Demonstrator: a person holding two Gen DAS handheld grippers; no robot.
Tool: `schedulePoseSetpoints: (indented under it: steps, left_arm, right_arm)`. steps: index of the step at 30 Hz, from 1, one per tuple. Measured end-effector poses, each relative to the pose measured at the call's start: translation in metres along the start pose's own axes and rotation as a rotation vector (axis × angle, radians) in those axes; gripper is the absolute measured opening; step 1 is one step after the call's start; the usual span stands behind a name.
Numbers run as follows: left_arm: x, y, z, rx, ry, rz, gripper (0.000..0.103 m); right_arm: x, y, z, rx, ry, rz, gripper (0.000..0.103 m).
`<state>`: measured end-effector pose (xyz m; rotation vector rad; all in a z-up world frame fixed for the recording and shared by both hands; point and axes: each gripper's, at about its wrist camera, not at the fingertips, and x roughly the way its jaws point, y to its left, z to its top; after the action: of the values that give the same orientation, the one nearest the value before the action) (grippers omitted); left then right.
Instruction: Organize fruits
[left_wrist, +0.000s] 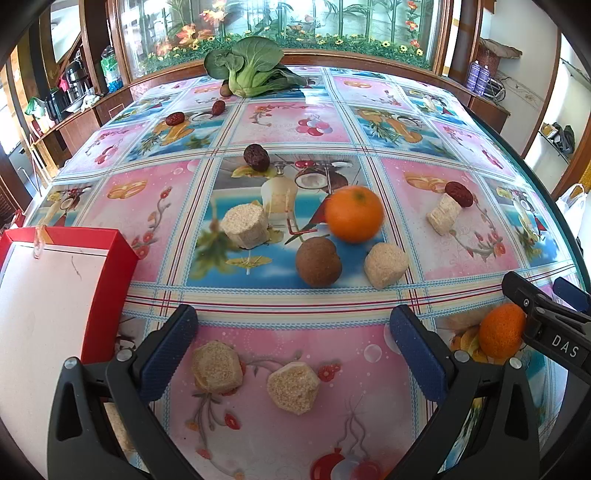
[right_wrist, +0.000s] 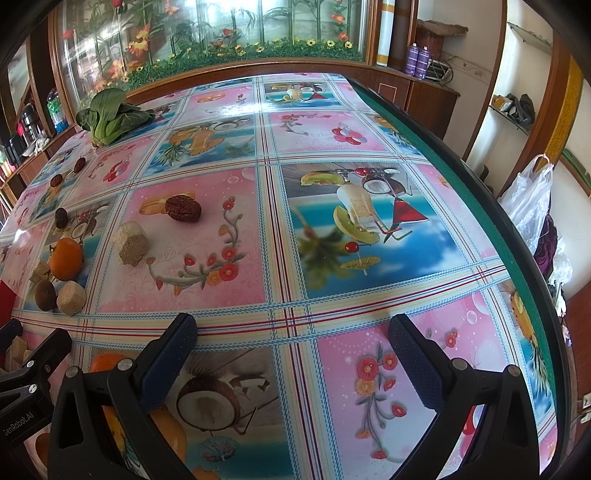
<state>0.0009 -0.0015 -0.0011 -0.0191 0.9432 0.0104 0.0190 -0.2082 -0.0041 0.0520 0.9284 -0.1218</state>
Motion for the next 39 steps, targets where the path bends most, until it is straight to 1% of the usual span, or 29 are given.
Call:
schedulePoseSetpoints:
  steps: [12,13,14,15,17,19,22,25,31,35,39]
  left_arm:
    - [0.0,0.001,0.0,0.001,0.007,-0.004,0.103]
    - [-0.002,0.0,0.0,0.021,0.021,-0.01,0.103]
    - [-0.006,0.002,-0.003,0.02,0.025,-0.004,0.103]
    - [-0.012,0.004,-0.008,0.005,0.007,0.006,0.103]
    - [-0.032,0.009,-0.019,-0.012,-0.063,0.013,0.103]
    - [-0.053,0.012,-0.027,-0.009,-0.119,0.042,0.103]
    - [-0.085,0.017,-0.036,0.001,-0.201,0.083,0.103]
    - [-0.109,0.022,-0.043,0.009,-0.267,0.112,0.103]
    - [-0.137,0.035,-0.055,-0.007,-0.308,0.108,0.103]
    - [-0.148,0.037,-0.061,-0.012,-0.324,0.11,0.103]
    - [-0.154,0.037,-0.066,-0.013,-0.331,0.113,0.103]
  right_arm:
    - [0.0,0.0,0.001,0.007,0.004,-0.004,0.103]
    - [0.0,0.0,0.001,0.006,0.011,0.0,0.102]
    - [-0.002,0.001,0.0,0.003,0.022,0.004,0.102]
    - [-0.009,0.001,-0.002,0.009,0.015,0.017,0.102]
    - [-0.031,-0.001,-0.009,0.031,-0.079,0.059,0.102]
    - [-0.056,0.003,-0.019,0.026,-0.158,0.095,0.102]
    - [-0.089,0.014,-0.032,-0.007,-0.235,0.161,0.102]
    - [-0.116,0.025,-0.043,-0.031,-0.311,0.202,0.102]
    - [-0.143,0.04,-0.052,-0.058,-0.367,0.233,0.102]
    - [-0.151,0.044,-0.057,-0.078,-0.379,0.242,0.102]
    - [-0.151,0.042,-0.06,-0.064,-0.374,0.254,0.102]
